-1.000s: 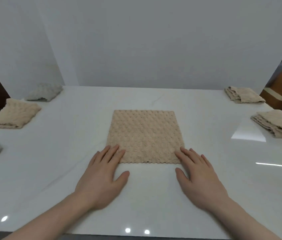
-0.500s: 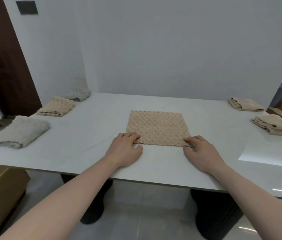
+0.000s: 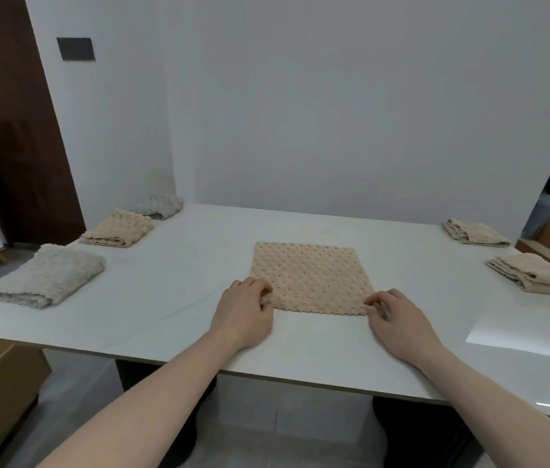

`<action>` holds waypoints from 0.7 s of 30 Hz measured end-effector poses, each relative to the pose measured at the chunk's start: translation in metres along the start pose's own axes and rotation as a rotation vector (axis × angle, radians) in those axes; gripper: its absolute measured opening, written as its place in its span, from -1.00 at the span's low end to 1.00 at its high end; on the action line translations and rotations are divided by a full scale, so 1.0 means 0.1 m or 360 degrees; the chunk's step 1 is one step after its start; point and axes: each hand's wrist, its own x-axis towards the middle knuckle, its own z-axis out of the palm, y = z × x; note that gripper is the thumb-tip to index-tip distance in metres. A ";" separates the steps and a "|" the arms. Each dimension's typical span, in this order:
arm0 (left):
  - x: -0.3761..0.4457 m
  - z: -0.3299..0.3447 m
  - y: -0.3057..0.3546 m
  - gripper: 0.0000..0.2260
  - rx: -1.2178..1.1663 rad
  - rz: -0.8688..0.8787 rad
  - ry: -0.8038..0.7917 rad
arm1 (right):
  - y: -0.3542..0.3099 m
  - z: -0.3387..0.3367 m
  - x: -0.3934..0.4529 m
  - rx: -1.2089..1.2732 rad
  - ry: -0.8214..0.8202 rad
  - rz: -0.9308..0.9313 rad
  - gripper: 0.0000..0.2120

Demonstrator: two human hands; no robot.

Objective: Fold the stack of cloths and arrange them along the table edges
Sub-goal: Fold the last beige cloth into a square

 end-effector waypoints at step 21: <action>-0.60 -0.40 -0.13 -0.67 -0.0133 -0.0033 -0.0058 | -0.14 -0.09 -0.59 0.0340 0.0113 -0.0154 -0.90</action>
